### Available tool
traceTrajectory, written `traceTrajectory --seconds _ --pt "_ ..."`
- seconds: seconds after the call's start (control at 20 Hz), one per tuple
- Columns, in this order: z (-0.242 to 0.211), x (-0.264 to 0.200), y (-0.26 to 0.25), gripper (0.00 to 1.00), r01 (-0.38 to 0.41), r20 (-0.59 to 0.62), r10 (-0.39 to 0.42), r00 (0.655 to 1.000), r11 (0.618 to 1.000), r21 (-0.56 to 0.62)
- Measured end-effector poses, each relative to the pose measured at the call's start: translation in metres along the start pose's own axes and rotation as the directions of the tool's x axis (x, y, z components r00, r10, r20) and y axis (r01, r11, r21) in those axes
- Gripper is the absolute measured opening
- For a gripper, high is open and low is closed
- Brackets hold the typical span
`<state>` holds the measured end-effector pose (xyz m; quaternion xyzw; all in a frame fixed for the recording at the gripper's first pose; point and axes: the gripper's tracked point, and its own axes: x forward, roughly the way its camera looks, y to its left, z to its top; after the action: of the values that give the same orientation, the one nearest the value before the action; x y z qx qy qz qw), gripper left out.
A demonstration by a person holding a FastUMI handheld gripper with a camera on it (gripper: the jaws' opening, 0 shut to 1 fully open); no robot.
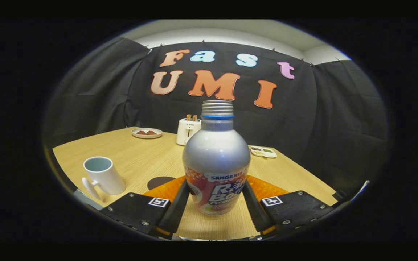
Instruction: Take the bottle from table, then pour the juice into the cup, finally place the bottle on the coaster
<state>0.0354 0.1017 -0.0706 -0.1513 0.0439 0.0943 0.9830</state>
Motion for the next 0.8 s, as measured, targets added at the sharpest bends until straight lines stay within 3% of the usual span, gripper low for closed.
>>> traceTrajectory --seconds 0.4,0.8 --pt "0.015 -0.004 0.022 0.78 0.054 0.001 -0.055 0.998 0.975 -0.214" --pt "0.037 -0.005 0.062 0.77 0.057 0.043 -0.041 0.998 0.884 -0.465"
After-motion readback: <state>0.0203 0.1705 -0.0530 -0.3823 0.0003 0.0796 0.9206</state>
